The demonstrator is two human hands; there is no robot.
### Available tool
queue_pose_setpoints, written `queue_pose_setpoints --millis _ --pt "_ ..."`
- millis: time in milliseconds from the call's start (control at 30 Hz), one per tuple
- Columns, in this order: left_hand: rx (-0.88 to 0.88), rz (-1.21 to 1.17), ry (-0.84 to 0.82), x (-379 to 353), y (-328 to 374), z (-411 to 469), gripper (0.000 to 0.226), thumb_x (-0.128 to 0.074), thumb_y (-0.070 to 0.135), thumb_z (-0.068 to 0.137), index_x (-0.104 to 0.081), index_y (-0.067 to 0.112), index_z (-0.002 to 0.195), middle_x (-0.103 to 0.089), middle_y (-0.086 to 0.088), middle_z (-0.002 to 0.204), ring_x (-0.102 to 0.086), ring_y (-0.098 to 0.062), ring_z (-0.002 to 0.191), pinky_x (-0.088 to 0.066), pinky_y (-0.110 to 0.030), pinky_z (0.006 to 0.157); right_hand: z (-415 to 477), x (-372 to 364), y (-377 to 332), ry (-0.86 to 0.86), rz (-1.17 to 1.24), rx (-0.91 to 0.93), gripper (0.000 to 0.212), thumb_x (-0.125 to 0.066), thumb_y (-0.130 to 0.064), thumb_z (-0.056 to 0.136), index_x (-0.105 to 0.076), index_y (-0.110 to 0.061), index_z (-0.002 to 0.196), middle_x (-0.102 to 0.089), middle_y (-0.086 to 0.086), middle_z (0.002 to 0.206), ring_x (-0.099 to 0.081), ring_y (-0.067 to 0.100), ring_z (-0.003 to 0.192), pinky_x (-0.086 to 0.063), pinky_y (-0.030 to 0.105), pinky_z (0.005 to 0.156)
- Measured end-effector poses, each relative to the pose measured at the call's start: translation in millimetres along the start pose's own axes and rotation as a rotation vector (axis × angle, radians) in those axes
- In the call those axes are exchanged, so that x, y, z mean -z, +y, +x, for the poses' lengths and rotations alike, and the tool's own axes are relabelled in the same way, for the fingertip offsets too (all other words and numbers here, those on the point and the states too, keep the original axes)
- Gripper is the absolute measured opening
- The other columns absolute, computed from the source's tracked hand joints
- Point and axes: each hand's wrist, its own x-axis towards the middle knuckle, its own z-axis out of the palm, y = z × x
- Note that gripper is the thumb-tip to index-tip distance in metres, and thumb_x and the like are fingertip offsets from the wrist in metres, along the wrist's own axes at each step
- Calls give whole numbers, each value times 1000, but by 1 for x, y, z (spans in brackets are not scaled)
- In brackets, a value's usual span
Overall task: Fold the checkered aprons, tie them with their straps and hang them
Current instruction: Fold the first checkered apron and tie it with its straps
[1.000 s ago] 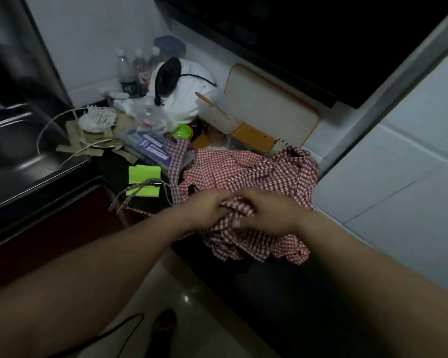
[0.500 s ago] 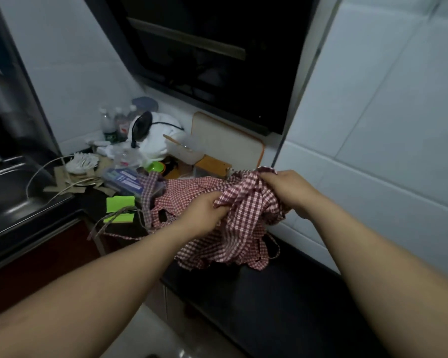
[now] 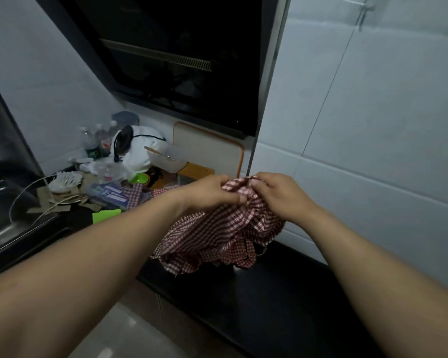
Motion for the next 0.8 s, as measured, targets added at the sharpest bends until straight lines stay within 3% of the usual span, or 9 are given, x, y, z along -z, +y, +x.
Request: queue_pose_setpoints --millis 100,233,333,367,433,500,567,633,800 --pt "-31 57 -29 -3 -12 0 6 -72 28 98 -77 30 100 -80 6 103 -75 -17 100 -57 -41 98 -9 13 -3 110 181 -219 34 -47 -36 109 -73 -20 93 -74 -2 98 -67 17 97 -43 28 78" --pt "-41 -75 67 0 -5 0 26 -59 36 105 -76 17 108 -80 2 102 -75 -18 98 -57 -42 99 -17 29 -10 41 195 -227 28 -63 -34 99 -68 -25 126 -70 -8 121 -64 12 112 -48 31 95" --pt "-136 21 84 7 8 4 29 -57 41 105 -77 20 106 -80 5 101 -74 -14 97 -57 -35 94 -20 21 -30 -91 170 -131 77 -84 -37 81 -45 -32 147 -58 -17 136 -58 2 119 -44 24 100" --pt "-174 53 90 8 13 4 26 -58 40 105 -76 22 101 -80 7 98 -73 -12 94 -56 -33 88 -20 14 -36 -71 113 -102 80 -84 -37 81 -43 -32 149 -55 -20 136 -56 -1 118 -43 22 97" --pt "-234 107 94 9 17 6 22 -62 39 104 -74 26 91 -78 11 91 -72 -5 86 -52 -26 74 -17 5 -43 58 3 -100 54 -73 -31 91 -54 -28 141 -60 -17 128 -56 2 109 -44 25 89" --pt "-275 178 65 13 15 4 13 -67 37 101 -74 28 95 -78 12 94 -71 -3 85 -52 -22 71 -14 9 -42 187 44 -197 17 -59 -14 95 -71 -19 107 -74 -3 106 -66 18 97 -48 33 80" --pt "-292 364 16 26 4 2 13 -70 35 99 -74 28 109 -77 12 105 -70 -10 95 -54 -26 81 -15 22 -42 308 163 -324 17 -55 -7 93 -69 -9 86 -75 7 86 -68 28 83 -49 34 73" --pt "-260 510 11 35 -11 3 16 -69 33 99 -75 27 112 -74 11 99 -68 -17 95 -52 -30 78 -23 49 -44 473 201 -406 16 -54 -7 93 -66 -6 82 -72 8 81 -63 22 72 -45 28 64" --pt "-222 360 64 42 -7 3 5 -68 29 100 -73 30 100 -73 15 90 -67 -8 87 -50 -24 72 -59 125 -38 867 195 -493 24 -48 -18 94 -65 -4 88 -70 8 83 -60 23 78 -45 32 65"
